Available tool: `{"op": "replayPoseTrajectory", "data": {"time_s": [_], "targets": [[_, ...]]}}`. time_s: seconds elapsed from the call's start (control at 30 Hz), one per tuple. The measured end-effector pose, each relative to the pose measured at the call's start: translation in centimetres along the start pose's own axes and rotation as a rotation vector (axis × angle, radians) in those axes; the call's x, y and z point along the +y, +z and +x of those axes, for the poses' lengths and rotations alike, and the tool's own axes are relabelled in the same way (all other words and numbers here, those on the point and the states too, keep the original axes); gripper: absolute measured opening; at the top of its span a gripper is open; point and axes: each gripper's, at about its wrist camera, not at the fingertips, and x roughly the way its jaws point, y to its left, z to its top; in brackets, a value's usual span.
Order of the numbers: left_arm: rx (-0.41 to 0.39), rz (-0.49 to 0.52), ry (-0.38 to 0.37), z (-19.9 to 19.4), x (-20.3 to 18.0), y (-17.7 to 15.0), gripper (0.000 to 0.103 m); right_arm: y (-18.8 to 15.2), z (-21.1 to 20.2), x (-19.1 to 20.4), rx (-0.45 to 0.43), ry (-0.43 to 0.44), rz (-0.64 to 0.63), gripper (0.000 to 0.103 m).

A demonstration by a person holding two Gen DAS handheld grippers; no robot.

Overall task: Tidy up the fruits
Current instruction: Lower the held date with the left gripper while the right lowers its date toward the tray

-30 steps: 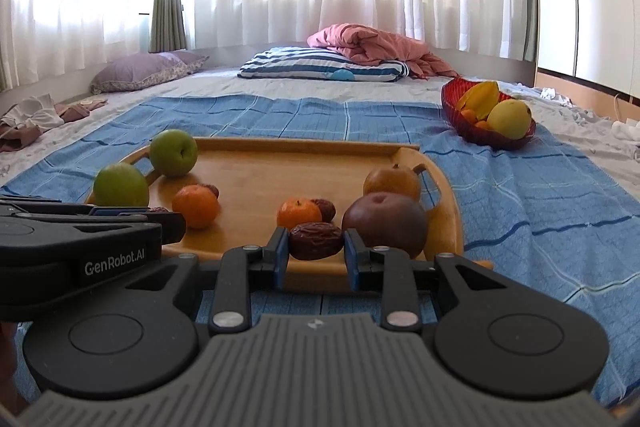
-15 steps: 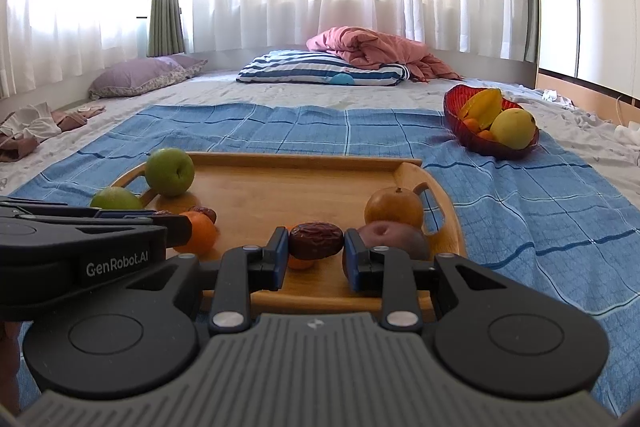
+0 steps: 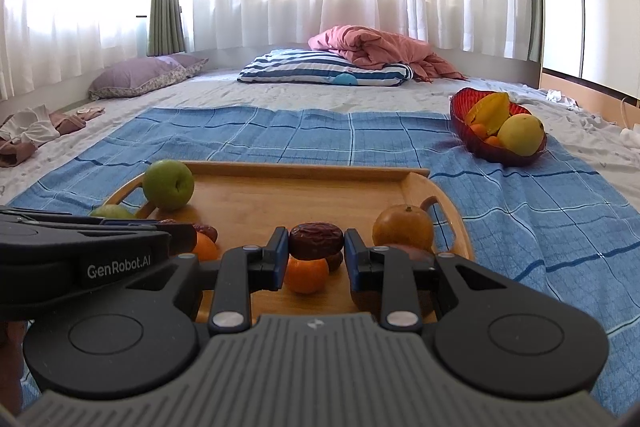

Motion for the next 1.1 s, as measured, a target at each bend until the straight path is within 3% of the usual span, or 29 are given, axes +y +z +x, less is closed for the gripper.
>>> {"op": "replayPoseTrajectory", "data": {"time_s": [0.57,1.1], "targets": [[0.088,-0.021,-0.019,3.7,1.1,2.3,0.018,1.3,3.3,0.1,0.038,0.006,-0.015,0.035],[0.108,-0.008,0.037,7.0,2.2,3.9,0.018,2.7,6.0,-2.4,0.084,0.016,0.064,0.035]]}}
